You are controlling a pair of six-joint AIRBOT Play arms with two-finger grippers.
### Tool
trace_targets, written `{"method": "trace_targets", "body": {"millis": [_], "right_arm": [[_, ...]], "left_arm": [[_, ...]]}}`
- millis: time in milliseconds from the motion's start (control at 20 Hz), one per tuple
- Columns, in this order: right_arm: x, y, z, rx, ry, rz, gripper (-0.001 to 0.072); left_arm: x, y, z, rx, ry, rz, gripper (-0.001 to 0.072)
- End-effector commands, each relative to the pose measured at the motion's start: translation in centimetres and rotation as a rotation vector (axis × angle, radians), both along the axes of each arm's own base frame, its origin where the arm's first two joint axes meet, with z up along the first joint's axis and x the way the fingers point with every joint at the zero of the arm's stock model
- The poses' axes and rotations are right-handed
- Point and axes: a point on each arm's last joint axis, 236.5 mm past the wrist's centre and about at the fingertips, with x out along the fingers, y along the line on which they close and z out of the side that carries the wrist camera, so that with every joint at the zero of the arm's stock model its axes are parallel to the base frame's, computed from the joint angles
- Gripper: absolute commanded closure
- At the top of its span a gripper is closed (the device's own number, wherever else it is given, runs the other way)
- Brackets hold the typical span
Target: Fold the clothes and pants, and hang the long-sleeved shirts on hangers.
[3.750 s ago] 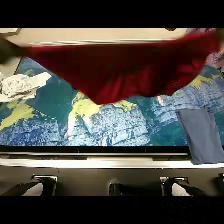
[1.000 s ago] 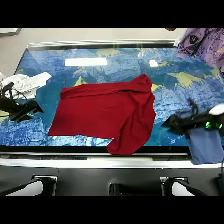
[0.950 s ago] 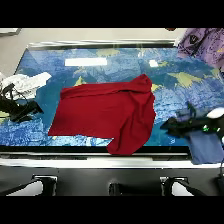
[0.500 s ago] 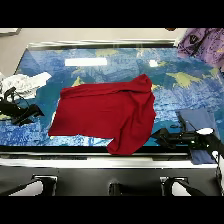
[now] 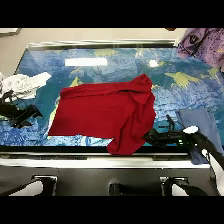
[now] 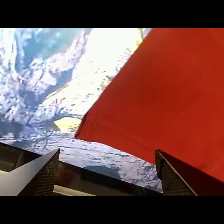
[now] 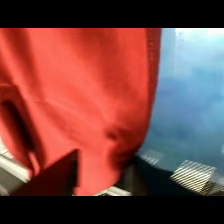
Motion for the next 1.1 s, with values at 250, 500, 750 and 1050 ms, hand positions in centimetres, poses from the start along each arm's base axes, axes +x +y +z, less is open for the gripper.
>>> {"method": "trace_targets", "body": {"millis": [250, 500, 750, 1050], "right_arm": [[0.3, 0.3, -0.8, -0.033, 0.004, -0.013, 0.0681], [0.0, 0.6, -0.5, -0.020, 0.011, -0.002, 0.0681], [-0.1, 0.7, -0.4, -0.014, 0.020, -0.003, 0.0681], [-0.1, 1.1, 0.4, 0.006, 0.020, 0.021, 0.0681]], "left_arm": [[-0.3, 0.2, -1.8, -0.286, -0.213, 0.069, 0.0017], [-3.1, -0.9, -6.2, -0.345, -0.146, 0.075, 0.0018], [-3.3, -2.5, -8.6, -0.430, -0.094, 0.062, 0.0019], [-2.7, -5.0, -10.4, -0.462, -0.059, 0.015, 0.0206]]}}
